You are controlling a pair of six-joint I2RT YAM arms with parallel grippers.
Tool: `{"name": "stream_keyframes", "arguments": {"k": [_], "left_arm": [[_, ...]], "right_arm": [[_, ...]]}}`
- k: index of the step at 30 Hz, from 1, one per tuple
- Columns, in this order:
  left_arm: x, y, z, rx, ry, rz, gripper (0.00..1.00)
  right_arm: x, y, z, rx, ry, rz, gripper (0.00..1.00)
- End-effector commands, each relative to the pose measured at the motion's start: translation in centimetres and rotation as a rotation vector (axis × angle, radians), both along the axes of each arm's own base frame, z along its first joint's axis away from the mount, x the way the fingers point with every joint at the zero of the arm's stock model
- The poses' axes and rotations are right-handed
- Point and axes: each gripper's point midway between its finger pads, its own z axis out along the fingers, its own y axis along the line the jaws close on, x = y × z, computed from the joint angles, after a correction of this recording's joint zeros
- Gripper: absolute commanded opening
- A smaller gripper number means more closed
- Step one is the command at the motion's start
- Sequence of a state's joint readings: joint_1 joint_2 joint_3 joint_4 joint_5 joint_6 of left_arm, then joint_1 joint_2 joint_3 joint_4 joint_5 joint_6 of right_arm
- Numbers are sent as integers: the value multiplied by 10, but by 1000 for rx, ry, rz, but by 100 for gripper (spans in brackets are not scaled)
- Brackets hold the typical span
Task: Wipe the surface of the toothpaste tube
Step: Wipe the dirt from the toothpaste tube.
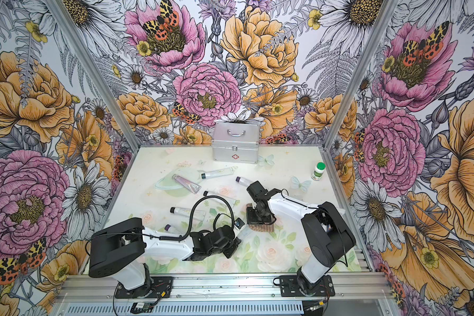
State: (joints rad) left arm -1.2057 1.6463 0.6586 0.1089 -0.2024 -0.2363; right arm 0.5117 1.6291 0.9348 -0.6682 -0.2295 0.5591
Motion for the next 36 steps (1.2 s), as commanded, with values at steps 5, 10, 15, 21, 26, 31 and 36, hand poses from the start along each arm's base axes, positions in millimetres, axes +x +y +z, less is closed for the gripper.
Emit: {"name": "stream_keyframes", "arguments": {"k": [5,10,15,21,26,31,36], "left_arm": [[-5,12,-3,13,29,3,28],[-4,12,-3,13,28,4,28],[-4,13,-4,11,33,5,28],[-3,12,-4,8,35,4,29],[-2,13,-3,5,35,6,28],[-2,15,-2,-2,35,13,29],[-2,17,1,-9,32,19,29]], "right_arm": [[0,-58,-33,-150,41,-75,0],[3,-30,-12,-72,1,-40,0],[-5,-1,8,8,-21,-2,0],[-14,13,16,39,-26,20,0],[-13,6,-5,-24,9,33,0],[-7,-18,-31,-114,45,17,0],[-1,-47,-35,-148,46,-37,0]]}}
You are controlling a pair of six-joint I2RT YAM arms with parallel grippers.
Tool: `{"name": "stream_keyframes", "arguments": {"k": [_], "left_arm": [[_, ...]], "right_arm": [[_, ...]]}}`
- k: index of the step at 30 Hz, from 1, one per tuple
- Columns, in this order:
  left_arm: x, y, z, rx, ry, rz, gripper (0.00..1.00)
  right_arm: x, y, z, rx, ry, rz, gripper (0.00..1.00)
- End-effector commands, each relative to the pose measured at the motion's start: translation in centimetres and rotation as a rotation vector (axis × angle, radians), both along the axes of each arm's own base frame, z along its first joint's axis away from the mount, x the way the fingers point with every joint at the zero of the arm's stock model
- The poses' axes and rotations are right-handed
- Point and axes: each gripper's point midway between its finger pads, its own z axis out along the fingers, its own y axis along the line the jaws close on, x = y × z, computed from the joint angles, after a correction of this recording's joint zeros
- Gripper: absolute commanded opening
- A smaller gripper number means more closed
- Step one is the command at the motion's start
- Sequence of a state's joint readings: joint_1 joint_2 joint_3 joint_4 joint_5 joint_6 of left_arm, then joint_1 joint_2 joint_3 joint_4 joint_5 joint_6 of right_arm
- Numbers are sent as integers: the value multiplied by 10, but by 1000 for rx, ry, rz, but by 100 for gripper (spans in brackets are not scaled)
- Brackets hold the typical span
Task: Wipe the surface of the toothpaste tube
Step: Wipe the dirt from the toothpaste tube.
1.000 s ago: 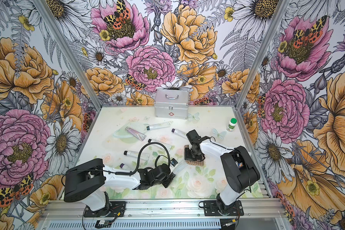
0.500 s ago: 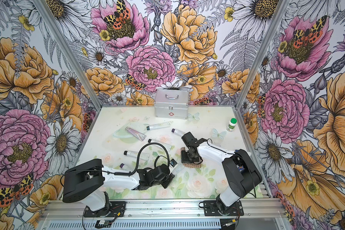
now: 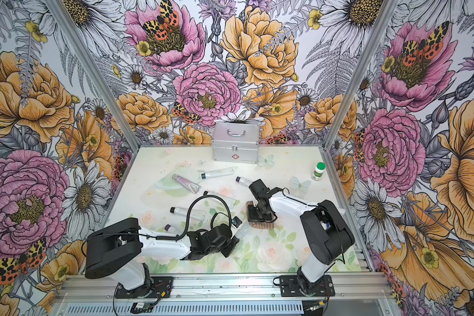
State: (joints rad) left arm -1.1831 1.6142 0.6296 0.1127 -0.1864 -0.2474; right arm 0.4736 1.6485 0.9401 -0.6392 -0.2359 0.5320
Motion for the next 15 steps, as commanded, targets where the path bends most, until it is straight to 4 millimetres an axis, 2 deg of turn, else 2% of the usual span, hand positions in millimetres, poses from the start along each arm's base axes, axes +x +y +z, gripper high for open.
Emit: {"name": "stream_keyframes", "arguments": {"k": [1,4,11,15], "left_arm": [[-4,9,-1,5,17,1,29],[-4,9,0,4,17,0,29],[-3,10,-1,6,21,5,29],[-2,10,-1,4,23,7,29]], "right_arm": [[-13,-45,-32,-157,66,-35,0],[-10,-45,-26,-134,52,-41,0],[-15,-1,5,-22,4,9,0],[-26,16,11,2,1,36,0]]}}
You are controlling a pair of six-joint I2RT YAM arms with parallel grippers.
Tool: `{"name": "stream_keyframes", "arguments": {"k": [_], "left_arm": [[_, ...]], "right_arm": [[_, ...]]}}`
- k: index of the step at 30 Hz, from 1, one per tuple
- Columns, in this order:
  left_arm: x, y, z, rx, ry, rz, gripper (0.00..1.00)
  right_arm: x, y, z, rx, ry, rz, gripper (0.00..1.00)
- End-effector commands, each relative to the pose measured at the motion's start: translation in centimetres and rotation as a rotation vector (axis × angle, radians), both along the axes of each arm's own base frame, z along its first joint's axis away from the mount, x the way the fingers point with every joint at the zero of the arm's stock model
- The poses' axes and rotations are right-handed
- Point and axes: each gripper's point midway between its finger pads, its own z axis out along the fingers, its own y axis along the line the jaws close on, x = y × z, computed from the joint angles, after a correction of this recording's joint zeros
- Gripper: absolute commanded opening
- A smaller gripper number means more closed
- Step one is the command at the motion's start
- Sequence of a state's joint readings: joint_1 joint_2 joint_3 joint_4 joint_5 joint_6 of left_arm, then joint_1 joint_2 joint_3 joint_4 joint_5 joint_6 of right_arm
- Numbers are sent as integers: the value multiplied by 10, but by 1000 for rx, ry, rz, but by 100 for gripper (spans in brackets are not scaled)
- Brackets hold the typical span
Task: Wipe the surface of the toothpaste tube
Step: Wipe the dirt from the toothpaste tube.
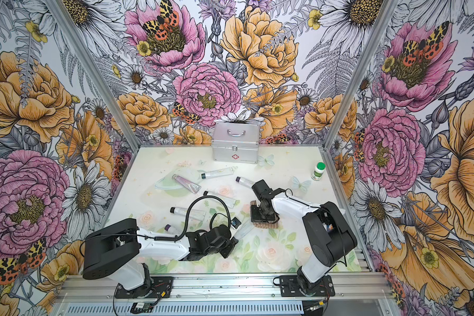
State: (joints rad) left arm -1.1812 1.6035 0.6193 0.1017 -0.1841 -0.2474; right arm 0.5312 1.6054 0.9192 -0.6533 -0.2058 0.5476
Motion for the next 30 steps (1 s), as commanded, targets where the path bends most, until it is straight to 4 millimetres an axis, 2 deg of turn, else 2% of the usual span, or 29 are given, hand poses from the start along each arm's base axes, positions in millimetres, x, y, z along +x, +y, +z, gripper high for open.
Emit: {"name": "stream_keyframes", "arguments": {"k": [1,8,15,23,30], "left_arm": [[0,5,0,-6,17,7,29],[1,5,1,-9,17,10,29],[2,10,6,-22,10,26,29],[12,21,15,-58,18,69,29],[25,29,23,-62,13,111,30]], "right_arm": [[-14,10,7,24,18,3,0],[-29,13,-11,-17,50,31,0],[-29,-13,-41,-102,98,-10,0],[-29,-44,-32,-86,74,-115,0],[-50,-58,-31,-86,71,-162,0]]}}
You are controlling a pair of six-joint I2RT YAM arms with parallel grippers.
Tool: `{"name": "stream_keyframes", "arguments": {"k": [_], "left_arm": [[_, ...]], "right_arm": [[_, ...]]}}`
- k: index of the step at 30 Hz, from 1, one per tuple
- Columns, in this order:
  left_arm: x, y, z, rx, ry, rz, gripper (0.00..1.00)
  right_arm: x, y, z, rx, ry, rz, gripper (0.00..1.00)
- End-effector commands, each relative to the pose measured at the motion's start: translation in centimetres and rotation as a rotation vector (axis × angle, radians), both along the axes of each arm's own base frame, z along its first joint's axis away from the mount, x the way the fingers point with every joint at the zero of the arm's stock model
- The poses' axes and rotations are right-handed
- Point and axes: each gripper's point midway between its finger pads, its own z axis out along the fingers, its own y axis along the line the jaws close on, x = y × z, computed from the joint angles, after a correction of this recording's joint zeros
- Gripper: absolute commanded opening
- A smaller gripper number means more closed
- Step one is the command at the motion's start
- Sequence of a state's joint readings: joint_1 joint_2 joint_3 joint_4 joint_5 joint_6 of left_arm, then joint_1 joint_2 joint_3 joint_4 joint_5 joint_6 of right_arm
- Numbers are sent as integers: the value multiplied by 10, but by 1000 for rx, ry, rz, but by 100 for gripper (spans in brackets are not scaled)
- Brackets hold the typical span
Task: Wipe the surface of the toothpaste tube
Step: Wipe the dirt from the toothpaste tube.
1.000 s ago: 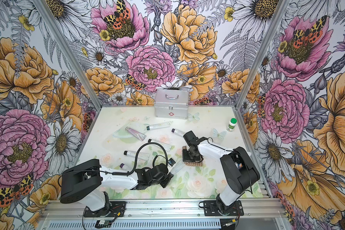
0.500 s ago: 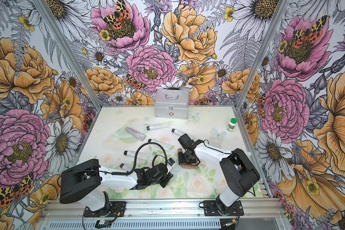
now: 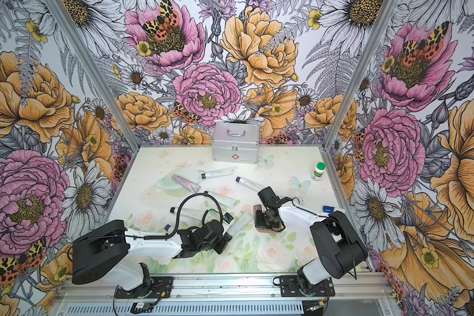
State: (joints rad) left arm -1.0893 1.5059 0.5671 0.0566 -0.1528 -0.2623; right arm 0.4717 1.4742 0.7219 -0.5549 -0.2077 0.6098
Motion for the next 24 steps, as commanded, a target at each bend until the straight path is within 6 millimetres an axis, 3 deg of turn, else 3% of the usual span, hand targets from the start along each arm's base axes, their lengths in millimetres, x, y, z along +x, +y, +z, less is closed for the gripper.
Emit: {"name": "stream_keyframes", "arguments": {"k": [1,7,14,21,22,24], "left_arm": [[11,0,16,-42,-16,33,30],[29,-9,27,-59,-14,26,31],[55,-37,30,-74,22,-27,32],[77,-71,19,-70,71,-92,32],[79,-74,5,-47,95,-97,32],[84,-81,-2,-43,110,-105,32]], "right_arm": [[-35,-30,-18,-106,89,-55,0],[-41,-48,-12,-124,42,-132,0],[-39,-50,-1,-110,6,-166,0],[-35,-51,4,-109,-18,-169,0],[-34,-50,5,-106,-24,-169,0],[-33,-50,7,-105,-32,-169,0]]}}
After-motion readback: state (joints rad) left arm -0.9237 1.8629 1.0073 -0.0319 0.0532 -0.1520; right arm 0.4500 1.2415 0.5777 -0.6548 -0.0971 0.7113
